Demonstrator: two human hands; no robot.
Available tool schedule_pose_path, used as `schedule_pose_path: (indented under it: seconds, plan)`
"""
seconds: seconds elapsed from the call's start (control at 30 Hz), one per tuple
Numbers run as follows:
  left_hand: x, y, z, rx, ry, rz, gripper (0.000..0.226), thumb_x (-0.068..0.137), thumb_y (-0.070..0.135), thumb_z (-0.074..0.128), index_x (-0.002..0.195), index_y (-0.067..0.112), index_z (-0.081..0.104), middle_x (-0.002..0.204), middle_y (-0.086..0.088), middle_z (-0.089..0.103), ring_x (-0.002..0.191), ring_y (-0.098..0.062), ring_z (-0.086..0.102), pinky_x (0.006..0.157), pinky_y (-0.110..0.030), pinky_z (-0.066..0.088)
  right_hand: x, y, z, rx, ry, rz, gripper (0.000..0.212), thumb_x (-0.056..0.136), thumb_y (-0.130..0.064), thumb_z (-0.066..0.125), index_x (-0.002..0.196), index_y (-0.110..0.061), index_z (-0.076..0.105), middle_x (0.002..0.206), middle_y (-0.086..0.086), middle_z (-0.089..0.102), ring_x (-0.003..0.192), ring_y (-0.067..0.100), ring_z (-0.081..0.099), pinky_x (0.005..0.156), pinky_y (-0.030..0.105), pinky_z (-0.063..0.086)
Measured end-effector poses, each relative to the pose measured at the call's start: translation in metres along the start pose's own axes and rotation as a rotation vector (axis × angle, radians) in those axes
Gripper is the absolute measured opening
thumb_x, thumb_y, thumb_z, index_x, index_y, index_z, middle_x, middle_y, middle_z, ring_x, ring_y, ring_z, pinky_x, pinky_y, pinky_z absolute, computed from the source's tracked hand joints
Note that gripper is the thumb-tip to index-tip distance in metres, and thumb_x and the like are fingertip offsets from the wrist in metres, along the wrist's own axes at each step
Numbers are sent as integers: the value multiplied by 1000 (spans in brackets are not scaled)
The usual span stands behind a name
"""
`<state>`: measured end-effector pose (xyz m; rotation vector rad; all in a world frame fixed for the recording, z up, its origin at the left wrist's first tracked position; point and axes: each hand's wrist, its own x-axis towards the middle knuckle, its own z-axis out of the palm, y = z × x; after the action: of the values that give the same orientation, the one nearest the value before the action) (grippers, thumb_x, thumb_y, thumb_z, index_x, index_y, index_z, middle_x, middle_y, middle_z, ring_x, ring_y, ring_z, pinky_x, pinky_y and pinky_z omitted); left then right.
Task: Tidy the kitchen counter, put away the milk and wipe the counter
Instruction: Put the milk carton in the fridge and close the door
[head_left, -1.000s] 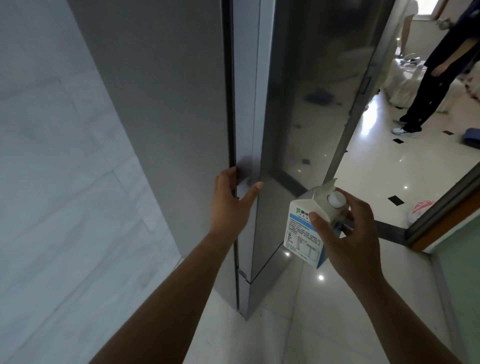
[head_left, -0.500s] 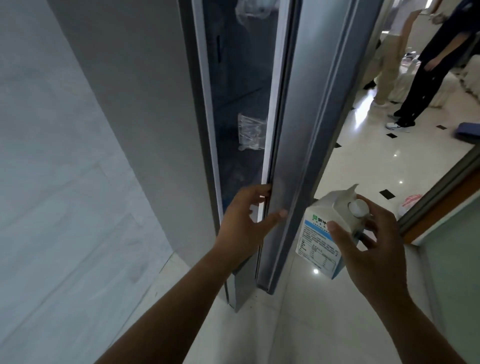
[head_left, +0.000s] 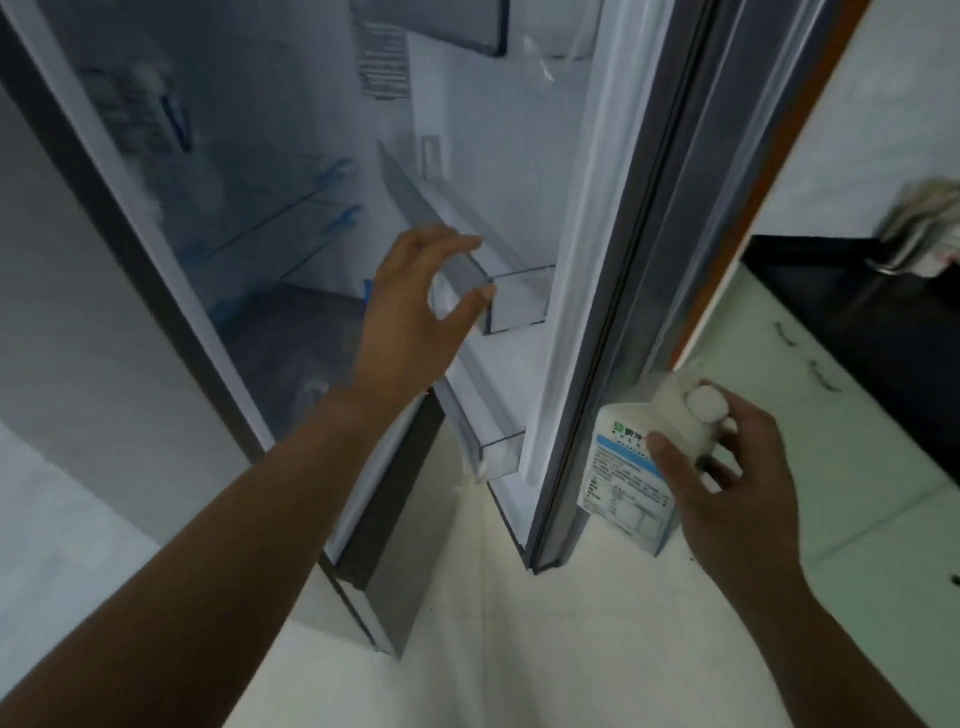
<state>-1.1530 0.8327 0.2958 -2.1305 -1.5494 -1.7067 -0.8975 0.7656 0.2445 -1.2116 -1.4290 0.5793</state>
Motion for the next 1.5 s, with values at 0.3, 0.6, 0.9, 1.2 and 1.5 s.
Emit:
schedule_pose_path:
  seconds: [0.3,0.6,0.9,1.2,1.5]
  plan:
    - [37,-6,68,3,-319,188,36,88,37,55,120,23,58,123,-5,54,118,-19,44,102,-10,18,15,-6,10,-66,58,46,57,63,-55,63,115,-39,48,110,-22,46,108,3,52,78,13,50]
    - [106,-35,108,76,-331,215,33,85,38,55,112,20,62,116,-7,59,116,-23,50,104,-33,31,59,18,7,-38,95,97,59,64,-51,65,118,-33,49,112,-18,47,108,3,52,82,24,54]
    - [131,-51,160,185,-285,185,28,87,33,56,114,27,60,107,0,57,105,-19,52,91,-15,28,134,57,-6,-14,59,39,48,71,-42,68,113,-35,48,108,-24,47,107,2,51,85,36,54]
    - [144,-47,204,332,-258,164,43,86,44,49,128,31,52,116,-3,56,114,-17,46,98,-19,26,190,93,-10,28,-36,-25,56,69,-51,74,115,-31,46,106,-33,45,107,-7,47,82,27,55]
    - [154,-57,191,393,-228,62,46,86,45,46,128,27,51,127,0,56,121,-17,47,105,-39,35,235,110,17,127,-135,-48,52,71,-48,73,113,-34,47,113,-24,48,108,11,56,79,38,58]
